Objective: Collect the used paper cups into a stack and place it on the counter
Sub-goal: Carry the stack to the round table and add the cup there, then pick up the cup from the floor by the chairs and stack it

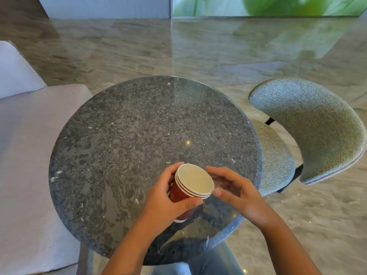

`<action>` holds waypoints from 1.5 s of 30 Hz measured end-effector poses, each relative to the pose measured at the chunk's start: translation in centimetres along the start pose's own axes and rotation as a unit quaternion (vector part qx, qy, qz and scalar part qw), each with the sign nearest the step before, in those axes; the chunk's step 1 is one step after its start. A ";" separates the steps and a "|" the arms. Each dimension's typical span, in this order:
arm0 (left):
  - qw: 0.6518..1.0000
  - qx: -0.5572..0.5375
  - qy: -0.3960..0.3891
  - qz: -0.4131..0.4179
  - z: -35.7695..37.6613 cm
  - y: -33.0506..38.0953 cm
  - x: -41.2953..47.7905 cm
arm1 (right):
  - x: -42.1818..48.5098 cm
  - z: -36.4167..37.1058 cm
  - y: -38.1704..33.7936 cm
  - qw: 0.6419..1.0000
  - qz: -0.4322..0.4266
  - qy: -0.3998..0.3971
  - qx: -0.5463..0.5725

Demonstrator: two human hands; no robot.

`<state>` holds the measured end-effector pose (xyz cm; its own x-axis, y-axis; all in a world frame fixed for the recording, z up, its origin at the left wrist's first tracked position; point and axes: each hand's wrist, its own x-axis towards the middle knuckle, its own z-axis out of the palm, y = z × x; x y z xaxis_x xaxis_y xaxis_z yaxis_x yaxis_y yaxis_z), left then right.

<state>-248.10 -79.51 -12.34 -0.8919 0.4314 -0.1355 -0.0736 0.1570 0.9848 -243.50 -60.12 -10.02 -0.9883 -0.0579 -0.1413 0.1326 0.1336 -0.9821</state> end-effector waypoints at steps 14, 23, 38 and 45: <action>0.995 0.009 -0.086 0.046 7.8 2.2 2.2 | -7.4 -5.6 1.5 0.903 -0.077 0.208 -0.369; 0.983 0.038 -0.159 0.081 17.1 4.1 0.3 | -16.5 -10.8 3.0 0.849 -0.046 0.340 -0.402; 0.938 0.070 -0.317 0.122 34.8 6.1 -5.4 | -34.6 -17.9 6.3 0.763 0.057 0.504 -0.400; 0.900 0.061 -0.417 0.112 44.5 6.5 -10.5 | -46.1 -17.7 8.5 0.687 0.167 0.597 -0.379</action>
<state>-219.38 -43.49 -9.34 -0.2292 0.9732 -0.0196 0.1615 0.0579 0.9852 -198.13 -38.83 -9.67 -0.3293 0.8935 0.3053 0.7366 0.4453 -0.5091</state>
